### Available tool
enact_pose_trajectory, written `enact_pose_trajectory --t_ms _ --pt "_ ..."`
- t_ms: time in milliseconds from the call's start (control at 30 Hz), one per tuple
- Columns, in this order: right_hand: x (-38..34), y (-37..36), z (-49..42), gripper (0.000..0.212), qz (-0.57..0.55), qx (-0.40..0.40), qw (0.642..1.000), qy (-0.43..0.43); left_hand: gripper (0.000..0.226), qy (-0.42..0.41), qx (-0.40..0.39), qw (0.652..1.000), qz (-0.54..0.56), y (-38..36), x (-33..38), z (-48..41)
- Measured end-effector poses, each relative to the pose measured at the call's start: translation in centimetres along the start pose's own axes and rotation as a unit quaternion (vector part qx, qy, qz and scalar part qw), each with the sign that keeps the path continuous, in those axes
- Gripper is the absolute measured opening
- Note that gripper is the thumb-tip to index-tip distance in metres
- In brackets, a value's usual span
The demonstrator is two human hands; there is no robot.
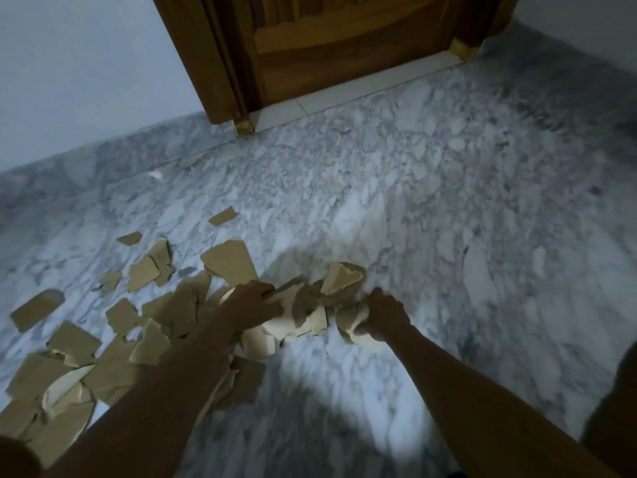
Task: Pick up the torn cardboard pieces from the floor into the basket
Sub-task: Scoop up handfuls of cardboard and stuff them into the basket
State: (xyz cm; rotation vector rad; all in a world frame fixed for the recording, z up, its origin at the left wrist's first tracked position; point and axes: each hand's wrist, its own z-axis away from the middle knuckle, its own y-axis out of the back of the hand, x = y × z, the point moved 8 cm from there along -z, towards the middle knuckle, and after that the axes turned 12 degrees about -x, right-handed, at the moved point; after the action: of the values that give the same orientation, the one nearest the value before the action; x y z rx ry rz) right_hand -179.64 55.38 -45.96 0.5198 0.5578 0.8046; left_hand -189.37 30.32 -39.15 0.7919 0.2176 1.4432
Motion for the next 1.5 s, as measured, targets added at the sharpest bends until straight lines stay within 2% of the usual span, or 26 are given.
enact_pose_trajectory --t_ms 100,200,267,333,467,567,667,800,867,933,1033,1067,1133,1200,1300,1400,1500 --pt "0.8 0.1 0.1 0.080 0.033 -0.039 0.999 0.011 0.070 -0.030 -0.046 0.998 0.017 -1.5 1.6 -0.7" --pt "1.6 1.7 0.5 0.068 -0.015 -0.079 0.996 0.030 0.076 -0.049 -0.062 0.995 -0.055 -3.8 3.5 -2.2" --pt "1.7 3.6 0.5 0.053 -0.020 -0.104 0.993 0.044 0.077 -0.042 -0.025 0.994 -0.100 -5.2 3.9 -3.6" --pt "0.6 6.2 0.2 0.044 0.017 -0.095 0.993 0.074 0.079 -0.028 0.034 0.989 -0.142 -5.7 4.1 -4.6" --pt "-4.5 9.0 -1.2 0.062 0.127 -0.043 0.981 0.141 0.090 -0.025 0.137 0.969 -0.206 -6.0 4.4 -4.4" --pt "-7.3 7.0 -3.8 0.075 0.233 -0.047 0.958 0.159 0.096 -0.038 0.182 0.962 -0.200 -5.8 4.9 -3.9" --pt "-7.8 4.1 -4.7 0.056 0.236 -0.061 0.953 0.179 0.101 -0.064 0.163 0.975 -0.134 -6.2 4.8 -3.6" --pt "-6.8 4.3 -2.4 0.037 0.255 0.070 0.940 0.216 0.080 -0.042 0.111 0.984 -0.136 -5.9 4.0 -3.6" --pt "-6.1 4.9 -1.5 0.035 0.211 0.057 0.947 0.237 0.067 -0.029 0.090 0.986 -0.135 -5.2 3.8 -3.5" --pt "-5.2 5.6 -1.2 0.050 0.151 0.000 0.959 0.238 0.056 -0.029 0.082 0.990 -0.114 -4.2 3.9 -3.1" --pt "-4.1 8.1 -0.8 0.063 0.099 -0.020 0.969 0.228 0.051 -0.032 0.115 0.992 -0.043 -2.4 3.8 -2.4" --pt "-3.9 8.8 -0.7 0.057 0.097 -0.014 0.970 0.225 0.052 -0.035 0.126 0.991 0.007 -1.8 3.7 -2.1" --pt "-3.9 9.8 -0.1 0.032 0.113 0.015 0.971 0.208 0.053 -0.053 0.141 0.979 0.140 -0.7 3.4 -1.8" --pt "-3.9 9.7 0.6 0.018 0.140 0.051 0.970 0.189 0.048 -0.071 0.162 0.951 0.253 0.2 3.0 -1.4" --pt "-2.9 6.2 0.8 0.036 0.191 0.037 0.971 0.137 0.027 -0.086 0.212 0.901 0.369 1.2 2.5 -0.5" --pt "-1.6 3.3 0.9 0.046 0.181 0.020 0.978 0.102 0.038 -0.096 0.229 0.844 0.476 1.5 2.0 0.1" --pt "-1.3 4.0 -0.1 0.057 0.137 -0.034 0.985 0.099 0.037 -0.087 0.236 0.796 0.551 1.7 0.6 0.1"
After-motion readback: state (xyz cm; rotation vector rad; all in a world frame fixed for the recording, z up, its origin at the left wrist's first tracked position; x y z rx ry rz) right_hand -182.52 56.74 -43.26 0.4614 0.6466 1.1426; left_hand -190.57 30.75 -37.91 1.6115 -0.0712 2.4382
